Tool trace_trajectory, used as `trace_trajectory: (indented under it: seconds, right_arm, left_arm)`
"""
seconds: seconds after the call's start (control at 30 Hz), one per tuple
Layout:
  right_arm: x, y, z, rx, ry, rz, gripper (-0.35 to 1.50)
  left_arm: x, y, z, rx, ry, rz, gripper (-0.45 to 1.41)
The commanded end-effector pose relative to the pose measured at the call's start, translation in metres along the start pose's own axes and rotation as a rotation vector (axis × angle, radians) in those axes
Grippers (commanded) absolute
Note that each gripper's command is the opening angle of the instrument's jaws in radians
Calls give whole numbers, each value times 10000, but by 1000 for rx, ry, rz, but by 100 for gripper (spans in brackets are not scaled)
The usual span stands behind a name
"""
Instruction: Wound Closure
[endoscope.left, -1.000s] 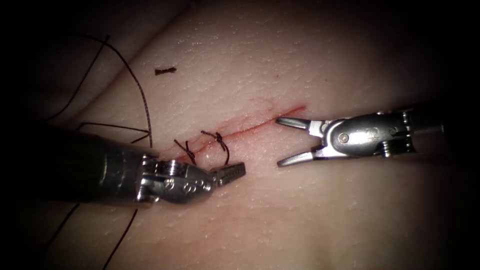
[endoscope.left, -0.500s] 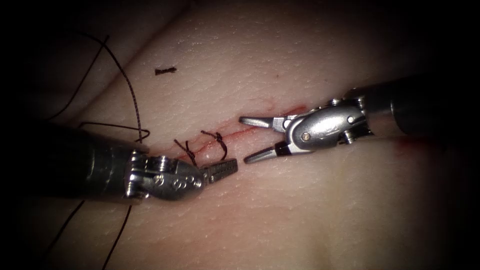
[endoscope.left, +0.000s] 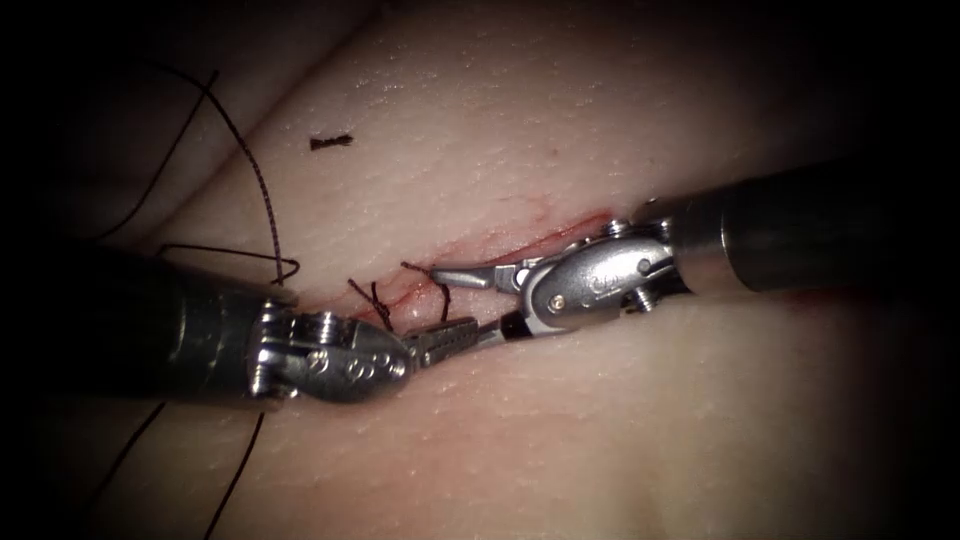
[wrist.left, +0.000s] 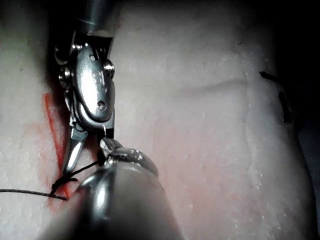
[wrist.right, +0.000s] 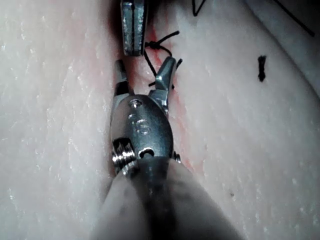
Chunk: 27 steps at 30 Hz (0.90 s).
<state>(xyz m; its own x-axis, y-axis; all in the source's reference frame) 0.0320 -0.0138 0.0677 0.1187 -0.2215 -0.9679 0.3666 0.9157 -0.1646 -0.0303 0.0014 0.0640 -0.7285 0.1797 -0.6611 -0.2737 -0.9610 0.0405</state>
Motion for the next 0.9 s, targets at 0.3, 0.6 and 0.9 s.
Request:
trace_trajectory:
  seconds: [0.3,0.6,0.9]
  right_arm:
    - [-3,6,25,-12,35,-10,69]
    - [2,10,42,-16,67,-22,66]
    - [11,12,58,-15,89,-38,54]
  left_arm:
    - [1,7,5,-2,-1,4,-45]
    - [1,7,6,-3,1,3,-45]
    - [1,7,6,-5,4,3,-45]
